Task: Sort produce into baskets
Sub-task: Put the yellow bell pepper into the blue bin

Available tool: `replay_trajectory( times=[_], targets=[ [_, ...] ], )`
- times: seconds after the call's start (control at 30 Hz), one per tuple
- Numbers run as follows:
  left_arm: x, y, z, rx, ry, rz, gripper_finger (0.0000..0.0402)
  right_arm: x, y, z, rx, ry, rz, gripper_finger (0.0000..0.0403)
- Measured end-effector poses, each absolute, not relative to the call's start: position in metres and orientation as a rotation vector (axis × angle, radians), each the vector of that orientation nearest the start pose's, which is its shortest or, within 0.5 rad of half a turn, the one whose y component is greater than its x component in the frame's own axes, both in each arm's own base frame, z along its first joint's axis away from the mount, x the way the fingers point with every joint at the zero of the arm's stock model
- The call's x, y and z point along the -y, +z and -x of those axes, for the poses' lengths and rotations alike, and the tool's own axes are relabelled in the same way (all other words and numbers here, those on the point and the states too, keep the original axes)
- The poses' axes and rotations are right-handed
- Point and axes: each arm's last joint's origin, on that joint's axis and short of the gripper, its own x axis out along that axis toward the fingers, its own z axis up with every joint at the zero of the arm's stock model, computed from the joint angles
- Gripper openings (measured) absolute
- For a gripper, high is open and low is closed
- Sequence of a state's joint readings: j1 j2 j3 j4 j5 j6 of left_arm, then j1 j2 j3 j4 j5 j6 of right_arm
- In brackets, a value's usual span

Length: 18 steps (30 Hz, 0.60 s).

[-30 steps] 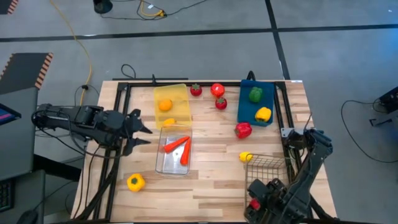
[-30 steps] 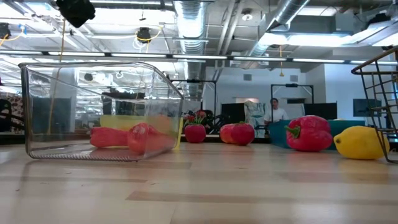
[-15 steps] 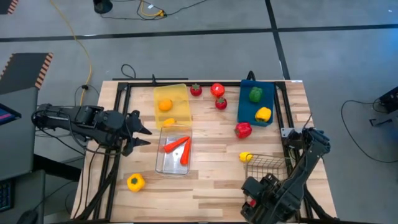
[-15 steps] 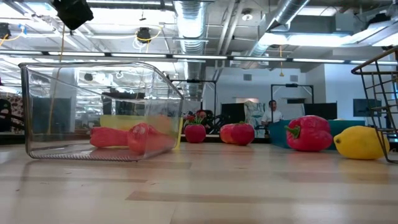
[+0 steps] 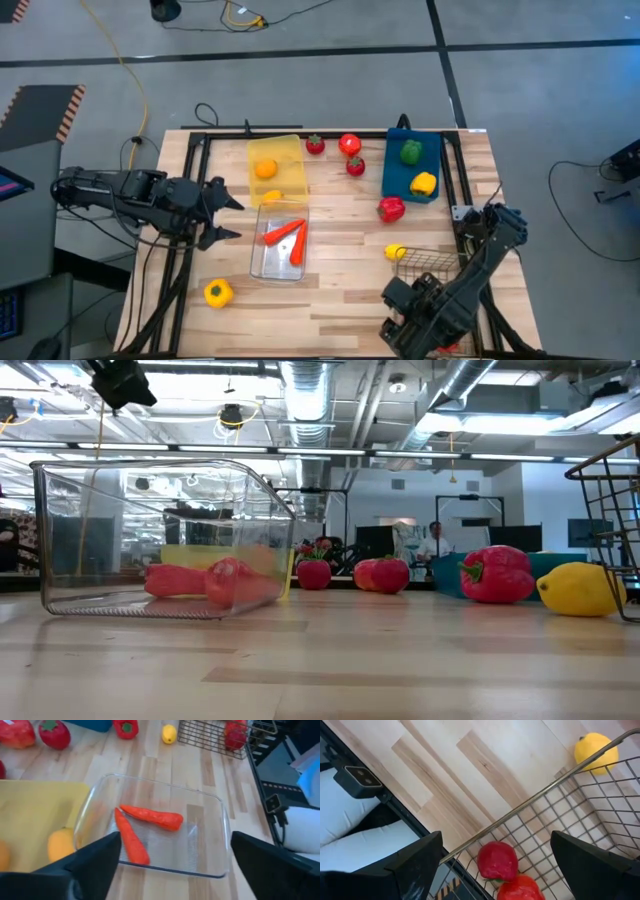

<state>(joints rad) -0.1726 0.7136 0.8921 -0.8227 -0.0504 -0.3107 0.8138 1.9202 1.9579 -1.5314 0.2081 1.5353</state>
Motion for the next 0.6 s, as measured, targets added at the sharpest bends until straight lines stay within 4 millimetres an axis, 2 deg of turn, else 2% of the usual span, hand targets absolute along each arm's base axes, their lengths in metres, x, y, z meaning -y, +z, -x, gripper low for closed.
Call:
replay_trajectory(
  times=[0.13, 0.37, 0.6],
  targets=[
    [0.022, 0.32, -0.126, -0.668, -0.052, 0.239, 0.0396, -0.256, 0.325, -0.254, -1.269, -0.565, -0.548, 0.04],
    [0.024, 0.319, -0.125, -0.699, -0.103, 0.31, 0.0394, -0.253, 0.325, -0.257, -1.266, -0.57, -0.547, 0.04],
    [0.03, 0.32, -0.123, -0.753, -0.267, 0.432, 0.0394, -0.241, 0.325, -0.268, -1.256, -0.502, -0.412, 0.04]
  ],
)
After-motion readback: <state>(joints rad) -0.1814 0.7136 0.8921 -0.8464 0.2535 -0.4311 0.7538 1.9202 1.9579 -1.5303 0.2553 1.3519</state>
